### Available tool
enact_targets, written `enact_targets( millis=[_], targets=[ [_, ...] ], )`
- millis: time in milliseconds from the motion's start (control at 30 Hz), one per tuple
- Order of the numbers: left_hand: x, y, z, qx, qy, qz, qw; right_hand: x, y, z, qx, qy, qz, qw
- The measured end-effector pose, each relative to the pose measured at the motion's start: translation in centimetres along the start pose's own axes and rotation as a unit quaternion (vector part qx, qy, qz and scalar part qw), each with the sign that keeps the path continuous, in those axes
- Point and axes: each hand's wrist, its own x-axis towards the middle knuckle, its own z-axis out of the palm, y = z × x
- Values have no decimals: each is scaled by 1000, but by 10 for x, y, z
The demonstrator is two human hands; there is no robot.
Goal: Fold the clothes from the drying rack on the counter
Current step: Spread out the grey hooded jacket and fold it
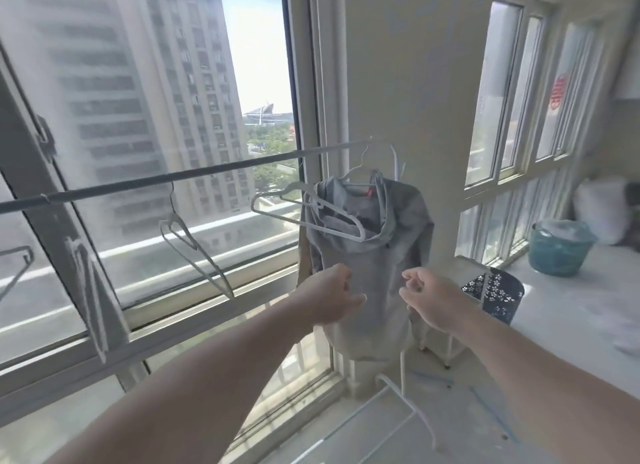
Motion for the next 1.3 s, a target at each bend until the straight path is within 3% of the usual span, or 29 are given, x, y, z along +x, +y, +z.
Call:
enact_targets(
  millis=[300,500,700,800,900,967,1100,1200,1300],
  targets=[
    [138,59,2,-38,29,98,994,113,22,-34,-34,25,-16,999],
    [250,79,-9,-59,51,103,992,231,20,-69,-100,28,-34,994],
    [350,93,-11,-107,64,-23,992,330,38,-79,-71,96,-70,990],
    [386,101,-1,-151,76,-133,977,366,53,-79,-83,80,-92,989],
    [415,111,3,-197,128,-183,955,403,66,-91,-60,70,-113,989],
    [427,111,8,-217,161,-196,943,422,73,-95,-25,55,-128,990],
    [439,123,26,-214,203,-247,923,446,95,-103,39,-75,-132,988],
    [436,133,30,-195,255,-275,906,457,106,-106,83,-164,-145,972],
    [421,140,33,-183,257,-305,898,453,108,-100,118,-263,-178,941]
  ],
)
